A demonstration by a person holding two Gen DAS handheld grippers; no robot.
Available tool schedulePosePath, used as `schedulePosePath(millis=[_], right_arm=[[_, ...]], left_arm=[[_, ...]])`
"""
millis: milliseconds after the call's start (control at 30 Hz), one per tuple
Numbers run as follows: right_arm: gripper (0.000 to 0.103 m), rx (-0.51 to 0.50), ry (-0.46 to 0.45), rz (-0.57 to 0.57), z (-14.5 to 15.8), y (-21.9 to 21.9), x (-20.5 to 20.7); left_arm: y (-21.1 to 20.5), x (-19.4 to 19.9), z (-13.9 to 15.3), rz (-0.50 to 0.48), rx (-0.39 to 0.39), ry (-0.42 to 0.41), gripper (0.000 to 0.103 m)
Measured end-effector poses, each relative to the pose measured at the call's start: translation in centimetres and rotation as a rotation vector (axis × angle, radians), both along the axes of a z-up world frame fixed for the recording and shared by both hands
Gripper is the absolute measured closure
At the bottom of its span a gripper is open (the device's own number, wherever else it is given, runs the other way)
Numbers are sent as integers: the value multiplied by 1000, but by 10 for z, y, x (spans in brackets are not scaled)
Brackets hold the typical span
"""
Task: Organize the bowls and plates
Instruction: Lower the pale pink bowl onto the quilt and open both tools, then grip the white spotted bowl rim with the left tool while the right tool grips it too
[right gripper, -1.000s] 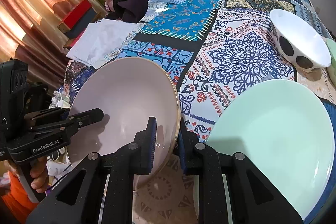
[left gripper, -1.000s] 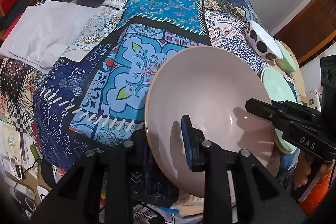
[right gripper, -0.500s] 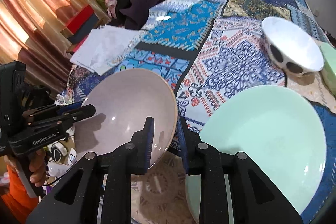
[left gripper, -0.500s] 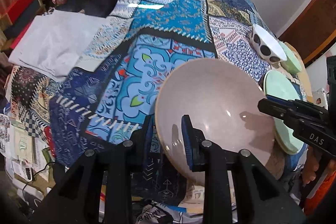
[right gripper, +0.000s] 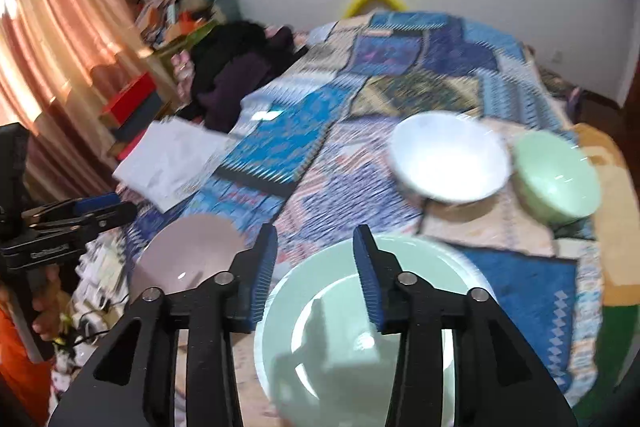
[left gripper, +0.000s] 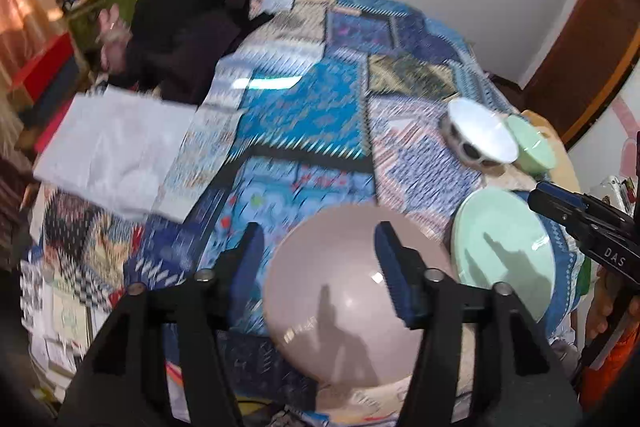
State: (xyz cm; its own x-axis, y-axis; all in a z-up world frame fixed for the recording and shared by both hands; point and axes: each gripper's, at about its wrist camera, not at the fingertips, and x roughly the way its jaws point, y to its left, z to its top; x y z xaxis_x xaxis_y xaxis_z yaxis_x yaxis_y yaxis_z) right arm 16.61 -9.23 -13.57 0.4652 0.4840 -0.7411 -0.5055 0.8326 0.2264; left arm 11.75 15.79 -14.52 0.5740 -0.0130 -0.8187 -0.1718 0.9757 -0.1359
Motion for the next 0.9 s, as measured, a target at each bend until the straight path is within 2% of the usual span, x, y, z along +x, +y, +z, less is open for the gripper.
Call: schedulePosePath(millis=[33,133,333,633,900], right_arm=[[61,-3,-14,-15,3,-6,3],[55,-10,-44,-53,8,-23,12],[53,-16,-72,-120,10,-55,33],[48,-7,-44,-201,-7,-90,69],[48,-5,23,-204,-38,-94,100]], left_arm=[[-4,4,4,-8,5,-8,36],[-23,21,13,-42,11,-26,32],[-55,59,17,-101,-11,-21,23],[-93,132,6,-135,-12,19,22],[-114,188,-20,-147,-7,76,22]])
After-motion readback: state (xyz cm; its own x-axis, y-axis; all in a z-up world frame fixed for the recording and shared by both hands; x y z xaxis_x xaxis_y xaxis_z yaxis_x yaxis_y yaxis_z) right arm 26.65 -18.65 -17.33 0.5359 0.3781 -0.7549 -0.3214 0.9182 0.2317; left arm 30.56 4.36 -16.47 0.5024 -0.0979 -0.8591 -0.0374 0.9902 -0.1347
